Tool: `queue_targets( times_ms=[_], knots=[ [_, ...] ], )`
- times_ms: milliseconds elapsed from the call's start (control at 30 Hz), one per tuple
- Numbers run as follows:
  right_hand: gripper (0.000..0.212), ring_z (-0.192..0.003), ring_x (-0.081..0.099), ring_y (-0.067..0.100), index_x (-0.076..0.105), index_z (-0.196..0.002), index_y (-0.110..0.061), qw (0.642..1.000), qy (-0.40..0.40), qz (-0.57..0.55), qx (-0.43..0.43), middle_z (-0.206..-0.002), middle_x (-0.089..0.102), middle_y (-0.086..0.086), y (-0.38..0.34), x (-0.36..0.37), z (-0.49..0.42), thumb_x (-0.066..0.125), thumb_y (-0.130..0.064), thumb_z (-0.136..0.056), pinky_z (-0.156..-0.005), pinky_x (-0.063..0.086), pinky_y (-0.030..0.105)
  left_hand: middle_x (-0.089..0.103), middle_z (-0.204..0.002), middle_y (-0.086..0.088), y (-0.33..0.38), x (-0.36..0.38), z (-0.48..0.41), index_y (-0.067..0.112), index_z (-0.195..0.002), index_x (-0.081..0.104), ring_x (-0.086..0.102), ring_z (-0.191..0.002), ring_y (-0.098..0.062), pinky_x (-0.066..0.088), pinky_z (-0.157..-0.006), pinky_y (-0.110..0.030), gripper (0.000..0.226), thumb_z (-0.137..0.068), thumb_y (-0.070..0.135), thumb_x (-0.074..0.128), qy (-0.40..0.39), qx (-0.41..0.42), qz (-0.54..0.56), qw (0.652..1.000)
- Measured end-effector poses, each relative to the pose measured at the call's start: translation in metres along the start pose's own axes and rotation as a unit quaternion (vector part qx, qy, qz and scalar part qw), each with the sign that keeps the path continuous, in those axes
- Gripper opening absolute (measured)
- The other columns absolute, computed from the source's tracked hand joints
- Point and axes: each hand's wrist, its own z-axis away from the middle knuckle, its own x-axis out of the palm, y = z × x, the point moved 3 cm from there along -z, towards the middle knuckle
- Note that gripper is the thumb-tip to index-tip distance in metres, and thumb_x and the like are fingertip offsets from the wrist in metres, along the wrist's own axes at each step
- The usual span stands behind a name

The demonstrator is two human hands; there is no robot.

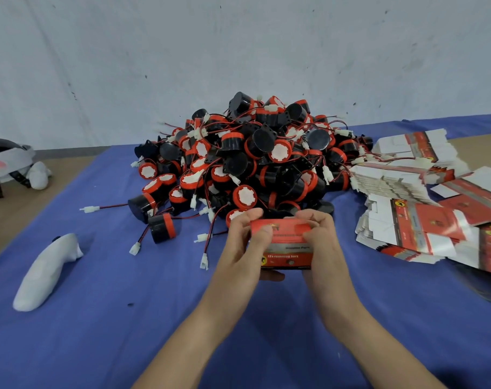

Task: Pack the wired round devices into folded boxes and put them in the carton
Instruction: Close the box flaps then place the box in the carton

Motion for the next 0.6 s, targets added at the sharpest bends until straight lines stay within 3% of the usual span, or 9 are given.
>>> queue_targets(
  times_ms=[67,133,233,400,467,600],
  knots=[
    [0.037,-0.084,0.067,0.004,0.061,-0.113,-0.043,1.000,-0.009,0.004,0.019,-0.094,0.069,-0.017,0.003,0.000,0.002,0.042,-0.028,-0.085,-0.067,0.054,0.018,0.071,-0.107,0.012,-0.005,-0.002,-0.001,0.039,-0.129,0.052,0.072,-0.096,-0.013,0.058,-0.070,-0.025,0.028,-0.104,0.027,0.047,0.003,-0.023,0.008,1.000],
    [0.037,-0.084,0.067,0.000,0.057,-0.125,-0.043,0.999,-0.012,0.019,0.027,-0.096,0.069,-0.020,0.006,0.001,0.004,0.042,-0.025,-0.096,-0.067,0.053,0.014,0.073,-0.108,0.005,-0.008,-0.003,-0.002,0.036,-0.127,0.057,0.072,-0.097,-0.015,0.059,-0.072,-0.025,0.030,-0.104,0.022,0.044,0.000,-0.031,-0.009,0.999],
    [0.035,-0.086,0.068,0.001,0.057,-0.123,-0.037,0.999,-0.004,0.040,0.031,-0.098,0.071,-0.018,0.006,0.002,0.008,0.034,-0.016,-0.107,-0.068,0.053,0.013,0.072,-0.108,0.007,-0.010,-0.002,-0.001,0.043,-0.119,0.059,0.070,-0.100,-0.014,0.059,-0.079,-0.027,0.031,-0.105,0.022,0.041,0.006,-0.022,-0.034,0.999],
    [0.027,-0.079,0.069,0.005,0.060,-0.114,-0.023,0.998,0.042,0.047,0.016,-0.091,0.072,-0.009,0.002,0.003,0.007,0.034,-0.020,-0.110,-0.064,0.053,0.016,0.069,-0.100,0.022,-0.010,0.000,-0.001,0.069,-0.098,0.058,0.068,-0.097,-0.006,0.059,-0.086,-0.030,0.045,-0.108,0.030,0.037,0.029,-0.007,-0.064,0.997],
    [0.026,-0.076,0.069,0.003,0.062,-0.111,-0.022,0.998,0.048,0.045,0.019,-0.087,0.072,-0.011,0.002,0.004,0.006,0.035,-0.022,-0.110,-0.062,0.053,0.015,0.069,-0.099,0.020,-0.011,-0.002,-0.003,0.066,-0.097,0.059,0.068,-0.096,-0.008,0.060,-0.087,-0.036,0.041,-0.108,0.033,0.037,0.047,-0.005,-0.067,0.997],
    [0.025,-0.072,0.067,0.000,0.062,-0.106,-0.021,0.997,0.045,0.061,0.014,-0.082,0.071,-0.014,0.002,0.003,0.004,0.038,-0.023,-0.110,-0.061,0.052,0.013,0.072,-0.100,0.003,-0.013,-0.005,-0.007,0.044,-0.103,0.064,0.070,-0.099,-0.020,0.060,-0.088,-0.042,0.028,-0.108,0.034,0.038,0.056,-0.017,-0.042,0.997]
  ],
)
